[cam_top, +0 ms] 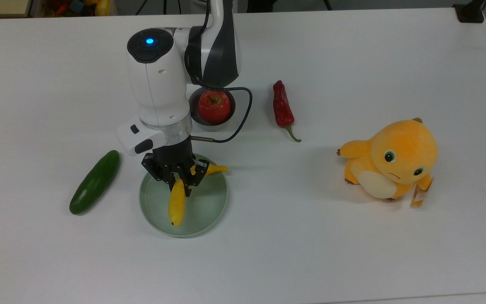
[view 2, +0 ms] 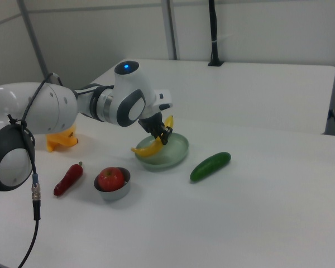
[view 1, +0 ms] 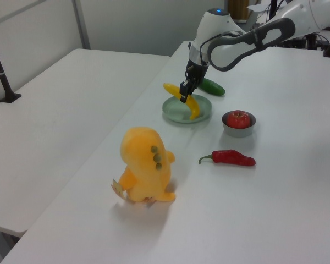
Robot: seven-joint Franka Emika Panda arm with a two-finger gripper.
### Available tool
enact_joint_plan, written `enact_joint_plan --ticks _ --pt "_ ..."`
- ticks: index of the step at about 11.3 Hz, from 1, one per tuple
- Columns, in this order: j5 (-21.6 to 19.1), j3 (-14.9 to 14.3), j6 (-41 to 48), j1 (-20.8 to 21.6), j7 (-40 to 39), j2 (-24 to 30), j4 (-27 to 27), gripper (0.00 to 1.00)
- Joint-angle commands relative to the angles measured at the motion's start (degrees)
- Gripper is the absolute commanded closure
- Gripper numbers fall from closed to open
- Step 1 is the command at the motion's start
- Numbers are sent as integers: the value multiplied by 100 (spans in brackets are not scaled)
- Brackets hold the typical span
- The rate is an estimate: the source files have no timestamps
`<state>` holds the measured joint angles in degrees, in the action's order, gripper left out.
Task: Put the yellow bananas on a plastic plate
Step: 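Lower the banana onto the green plate and open the gripper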
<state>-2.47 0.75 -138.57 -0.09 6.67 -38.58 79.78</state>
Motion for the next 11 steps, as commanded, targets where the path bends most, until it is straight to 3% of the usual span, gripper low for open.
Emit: enact_joint_plan --ticks 1,2,4,6,9,11 --pt "27 -83 -92 79 98 -132 -111 96" --pt "27 -83 -100 79 98 -150 -103 88" --pt "18 -83 -100 79 107 -150 -111 49" --pt "27 -83 -100 70 98 -150 -111 0" --pt "71 -136 -92 70 72 -71 -129 0" --pt "63 -145 -4 70 80 288 -85 0"
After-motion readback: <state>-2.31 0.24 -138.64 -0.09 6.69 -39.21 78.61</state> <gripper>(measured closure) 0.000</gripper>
